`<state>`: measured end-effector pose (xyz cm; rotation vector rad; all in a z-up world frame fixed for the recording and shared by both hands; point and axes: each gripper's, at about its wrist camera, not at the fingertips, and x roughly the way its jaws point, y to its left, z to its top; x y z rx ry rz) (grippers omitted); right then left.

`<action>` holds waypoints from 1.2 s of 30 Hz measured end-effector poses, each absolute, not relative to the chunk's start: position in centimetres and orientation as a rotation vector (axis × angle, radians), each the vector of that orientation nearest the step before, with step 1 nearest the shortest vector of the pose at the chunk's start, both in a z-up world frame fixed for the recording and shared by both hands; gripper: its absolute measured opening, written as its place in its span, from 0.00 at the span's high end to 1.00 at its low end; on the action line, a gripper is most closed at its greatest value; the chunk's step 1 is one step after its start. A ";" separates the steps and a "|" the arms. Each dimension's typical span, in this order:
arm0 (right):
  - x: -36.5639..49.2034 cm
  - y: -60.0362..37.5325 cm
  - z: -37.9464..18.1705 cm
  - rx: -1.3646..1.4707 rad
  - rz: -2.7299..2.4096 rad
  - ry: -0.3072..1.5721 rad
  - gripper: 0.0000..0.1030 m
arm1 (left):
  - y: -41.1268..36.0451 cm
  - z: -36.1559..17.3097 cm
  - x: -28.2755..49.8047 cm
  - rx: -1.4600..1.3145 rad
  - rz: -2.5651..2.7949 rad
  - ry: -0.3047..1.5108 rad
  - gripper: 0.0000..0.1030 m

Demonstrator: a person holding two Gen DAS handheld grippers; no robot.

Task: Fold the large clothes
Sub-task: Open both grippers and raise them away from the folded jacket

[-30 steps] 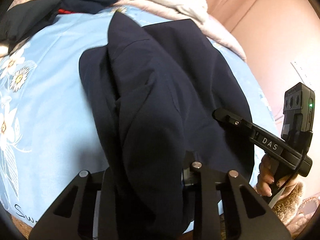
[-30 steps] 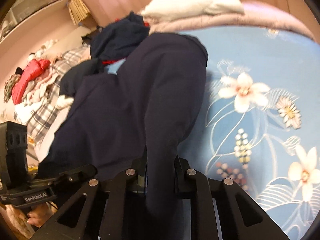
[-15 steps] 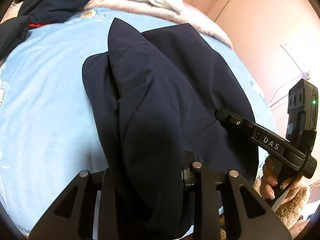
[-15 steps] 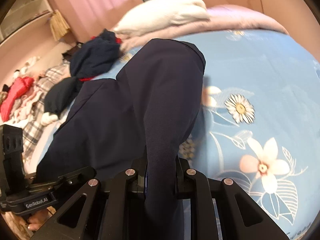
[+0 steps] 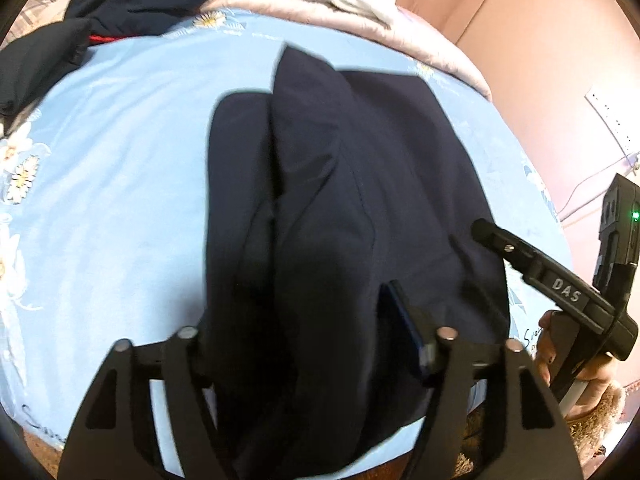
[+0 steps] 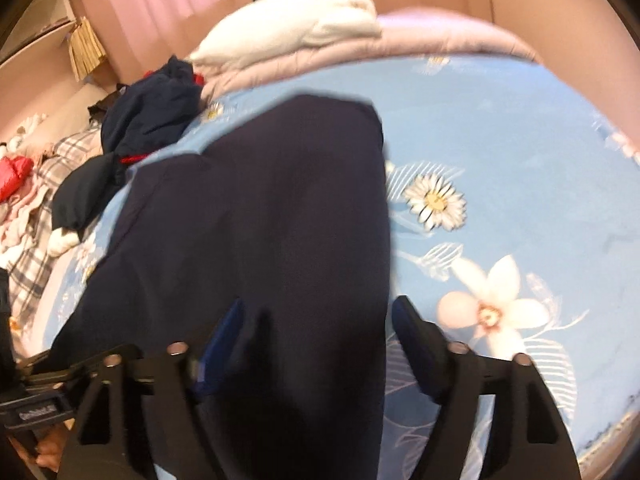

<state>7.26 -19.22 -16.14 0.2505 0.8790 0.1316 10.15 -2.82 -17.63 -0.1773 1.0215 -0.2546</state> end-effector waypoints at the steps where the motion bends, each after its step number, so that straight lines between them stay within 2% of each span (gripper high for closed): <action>1: 6.9 -19.3 -15.4 0.248 0.120 0.867 0.15 | -2.6 -17.2 9.9 -0.177 -0.251 1.011 0.27; 3: 6.3 -19.3 -14.3 0.239 0.112 0.836 0.12 | -2.2 -15.9 8.7 -0.181 -0.252 0.974 0.15; 6: 5.2 -19.0 -12.1 0.193 0.098 0.783 0.01 | -1.4 -13.2 7.8 -0.167 -0.239 0.884 0.05; 8: 4.3 -18.9 -10.6 0.168 0.086 0.739 0.01 | -1.2 -11.7 7.2 -0.150 -0.236 0.834 0.00; 16: 1.8 -18.5 -7.4 0.152 0.113 0.638 0.01 | 0.1 -7.8 4.1 -0.128 -0.230 0.709 0.00; 36: 0.2 -15.9 -7.1 0.102 0.132 0.631 0.01 | 0.9 -8.0 2.9 -0.100 -0.214 0.702 0.00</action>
